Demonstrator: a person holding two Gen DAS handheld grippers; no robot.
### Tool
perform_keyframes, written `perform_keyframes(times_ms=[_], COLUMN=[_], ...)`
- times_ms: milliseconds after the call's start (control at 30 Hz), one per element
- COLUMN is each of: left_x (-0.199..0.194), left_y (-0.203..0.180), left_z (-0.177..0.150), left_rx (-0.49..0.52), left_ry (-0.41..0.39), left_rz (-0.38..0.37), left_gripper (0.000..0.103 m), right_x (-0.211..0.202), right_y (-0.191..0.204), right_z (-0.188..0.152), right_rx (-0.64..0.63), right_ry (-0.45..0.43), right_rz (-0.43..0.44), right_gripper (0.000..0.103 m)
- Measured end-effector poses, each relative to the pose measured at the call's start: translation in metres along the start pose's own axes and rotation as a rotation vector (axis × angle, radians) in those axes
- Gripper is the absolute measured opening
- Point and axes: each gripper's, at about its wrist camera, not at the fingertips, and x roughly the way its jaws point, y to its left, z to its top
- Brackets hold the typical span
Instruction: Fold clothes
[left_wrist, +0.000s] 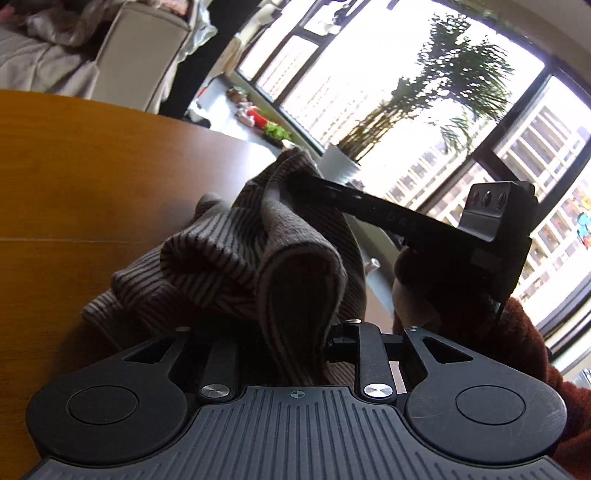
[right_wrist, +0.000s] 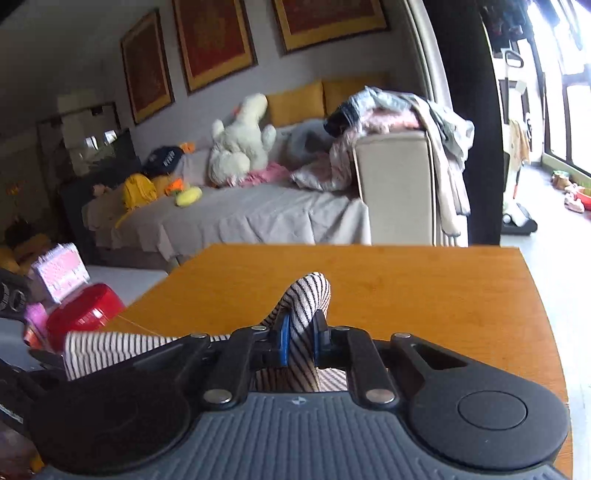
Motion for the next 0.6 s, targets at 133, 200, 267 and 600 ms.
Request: perform_keyframes(times_ms=[133, 200, 267, 600], left_x=[-0.014, -0.030, -0.048, -0.022], left_y=[0.006, -0.007, -0.025, -0.070], left_z=[0.006, 0.007, 0.006, 0.037], left_rx=[0.049, 0.150, 0.257, 0.480], left_ry=[-0.026, -0.042, -0.084, -0.102], left_rz=[0.068, 0.109, 0.149, 0.217], left_gripper=[0.035, 0.036, 0.041, 0.081], right_x=[0.024, 0.025, 0.025, -0.009], right_y=[0.004, 0.005, 0.008, 0.008], right_z=[-0.016, -0.016, -0.017, -0.019], right_rx=[-0.006, -0.017, -0.048, 0.025], right_ry=[0.041, 0.052, 0.059, 0.034], right_rz=[-0.015, -0.025, -0.047, -0.073], right_gripper=[0.013, 0.013, 0.014, 0.019])
